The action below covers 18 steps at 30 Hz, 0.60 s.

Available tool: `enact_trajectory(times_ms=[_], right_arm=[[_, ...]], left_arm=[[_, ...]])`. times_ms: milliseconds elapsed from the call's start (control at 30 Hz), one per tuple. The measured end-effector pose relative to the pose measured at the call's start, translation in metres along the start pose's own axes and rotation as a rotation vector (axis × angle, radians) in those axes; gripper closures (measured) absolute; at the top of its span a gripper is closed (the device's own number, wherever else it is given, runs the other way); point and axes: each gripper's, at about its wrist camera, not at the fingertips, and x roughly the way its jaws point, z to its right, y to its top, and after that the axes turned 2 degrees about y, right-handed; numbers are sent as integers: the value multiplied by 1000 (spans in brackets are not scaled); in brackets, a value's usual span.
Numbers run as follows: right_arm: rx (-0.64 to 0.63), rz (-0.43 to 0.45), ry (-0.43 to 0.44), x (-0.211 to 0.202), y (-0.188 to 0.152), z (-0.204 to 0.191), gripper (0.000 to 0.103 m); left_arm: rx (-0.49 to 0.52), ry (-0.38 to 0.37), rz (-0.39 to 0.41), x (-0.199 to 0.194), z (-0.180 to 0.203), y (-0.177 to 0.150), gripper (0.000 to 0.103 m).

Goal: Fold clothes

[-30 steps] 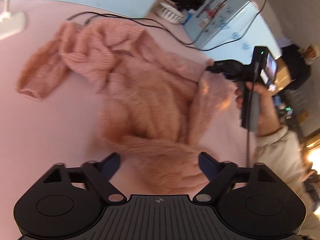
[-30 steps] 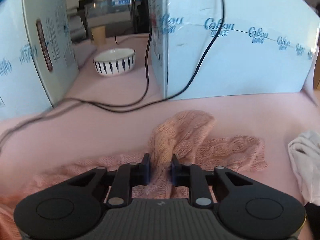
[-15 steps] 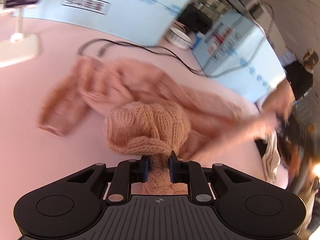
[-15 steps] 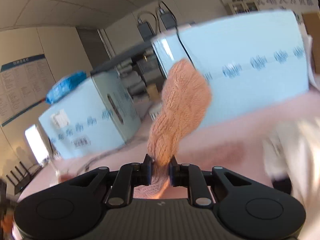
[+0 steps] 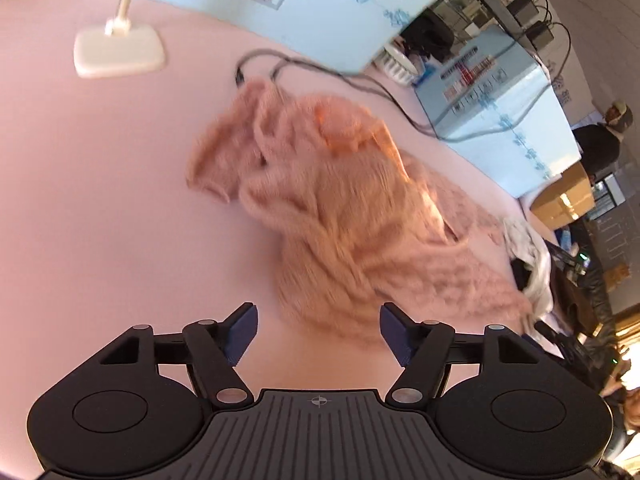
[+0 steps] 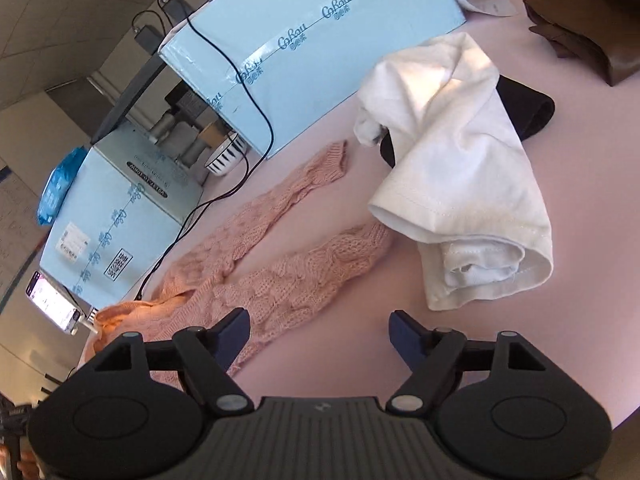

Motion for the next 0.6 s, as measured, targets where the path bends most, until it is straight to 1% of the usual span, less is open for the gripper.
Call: enact_trajectory(times_ms=[100, 200, 233, 267, 333, 433, 533, 600], right_arm=[[-37, -4, -9, 5, -5, -7, 24], [-85, -2, -45, 6, -9, -16, 22], [-91, 0, -51, 5, -10, -18, 21], [-94, 3, -55, 5, -10, -18, 21], [-95, 19, -66, 7, -12, -20, 21], [-127, 30, -81, 9, -16, -24, 17], [-181, 30, -96, 11, -19, -29, 15], [-180, 31, -99, 12, -18, -29, 15]], left_arm=[[38, -27, -60, 20, 13, -9, 34], [52, -42, -117, 46, 22, -8, 32], [53, -51, -112, 50, 24, -6, 26], [56, -58, -105, 52, 26, -5, 24], [69, -57, -96, 57, 32, -1, 23], [84, -61, -95, 63, 37, 2, 18], [70, -66, -94, 67, 39, 5, 18], [43, -74, -82, 68, 38, 7, 18]])
